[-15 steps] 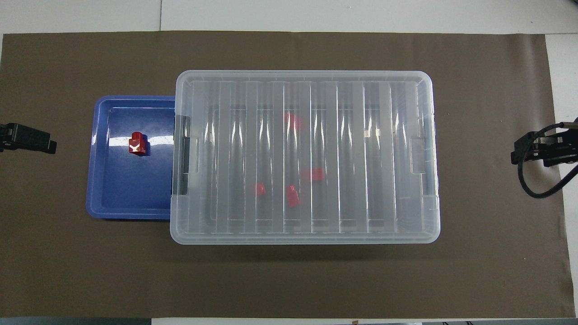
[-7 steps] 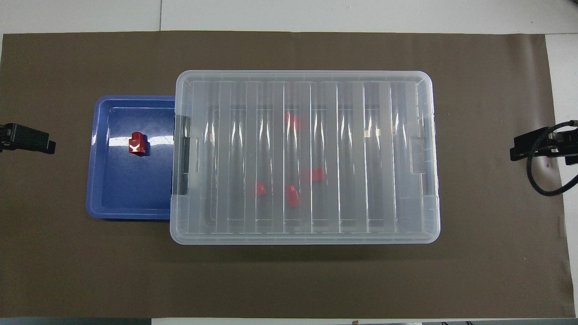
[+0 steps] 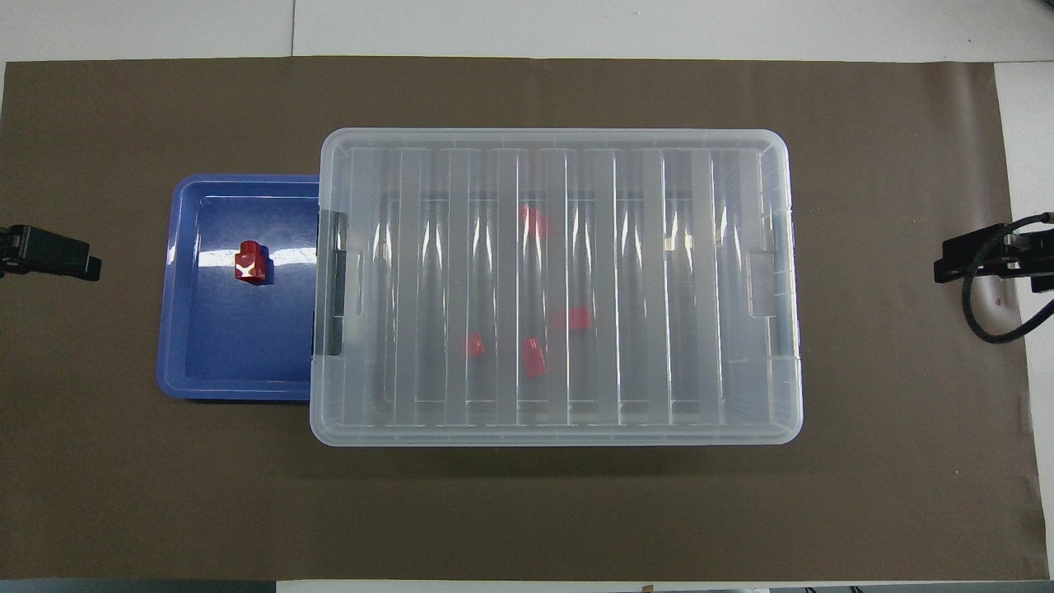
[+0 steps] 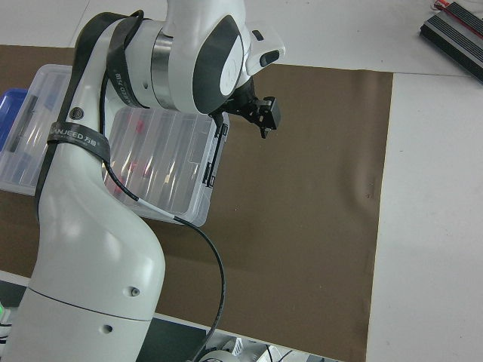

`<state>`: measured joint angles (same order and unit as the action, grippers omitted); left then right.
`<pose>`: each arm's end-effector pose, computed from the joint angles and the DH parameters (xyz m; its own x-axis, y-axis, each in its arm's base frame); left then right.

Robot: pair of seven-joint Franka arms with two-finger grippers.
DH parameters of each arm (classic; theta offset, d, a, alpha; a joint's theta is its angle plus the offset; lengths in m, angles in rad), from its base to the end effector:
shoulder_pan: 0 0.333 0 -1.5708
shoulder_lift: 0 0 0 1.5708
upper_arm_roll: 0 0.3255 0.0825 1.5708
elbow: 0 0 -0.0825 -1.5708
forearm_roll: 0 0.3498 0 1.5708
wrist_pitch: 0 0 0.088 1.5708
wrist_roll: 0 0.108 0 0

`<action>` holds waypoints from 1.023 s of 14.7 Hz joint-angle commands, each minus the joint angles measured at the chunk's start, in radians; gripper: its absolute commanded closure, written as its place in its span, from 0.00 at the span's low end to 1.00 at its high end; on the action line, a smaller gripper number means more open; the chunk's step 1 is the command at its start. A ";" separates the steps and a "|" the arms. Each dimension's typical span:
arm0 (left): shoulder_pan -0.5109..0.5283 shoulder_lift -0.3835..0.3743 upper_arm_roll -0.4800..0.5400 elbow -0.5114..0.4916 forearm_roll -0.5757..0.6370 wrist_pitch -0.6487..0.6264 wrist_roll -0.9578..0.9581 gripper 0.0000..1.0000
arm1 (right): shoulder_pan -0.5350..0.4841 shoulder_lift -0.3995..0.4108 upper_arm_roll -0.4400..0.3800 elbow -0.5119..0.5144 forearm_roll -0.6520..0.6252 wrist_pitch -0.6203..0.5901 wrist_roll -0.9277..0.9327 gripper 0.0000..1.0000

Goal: Place red block in blue tray from box

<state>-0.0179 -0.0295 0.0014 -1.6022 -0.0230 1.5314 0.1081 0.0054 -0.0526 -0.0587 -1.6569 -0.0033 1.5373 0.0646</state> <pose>0.5062 -0.0109 0.6311 0.9914 -0.1251 -0.0386 -0.1241 -0.9919 0.0274 0.4975 -0.0277 0.6194 0.9908 -0.1173 -0.0669 -0.1173 -0.9931 0.0045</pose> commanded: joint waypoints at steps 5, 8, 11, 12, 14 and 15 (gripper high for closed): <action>0.006 -0.029 0.000 -0.028 -0.005 -0.004 0.008 0.00 | 0.045 -0.015 -0.019 -0.014 -0.014 0.000 -0.012 0.00; 0.006 -0.029 0.000 -0.028 -0.003 -0.004 0.008 0.00 | 0.050 -0.018 -0.027 -0.014 -0.014 -0.002 -0.012 0.00; 0.006 -0.029 0.000 -0.028 -0.005 -0.004 0.008 0.00 | 0.050 -0.018 -0.027 -0.014 -0.012 -0.002 -0.015 0.00; 0.006 -0.029 0.000 -0.028 -0.005 -0.004 0.008 0.00 | 0.050 -0.018 -0.027 -0.014 -0.012 -0.002 -0.015 0.00; 0.006 -0.029 0.000 -0.028 -0.005 -0.004 0.008 0.00 | 0.050 -0.018 -0.027 -0.014 -0.012 -0.002 -0.015 0.00; 0.006 -0.029 0.000 -0.028 -0.003 -0.004 0.008 0.00 | 0.050 -0.018 -0.027 -0.014 -0.014 -0.002 -0.015 0.00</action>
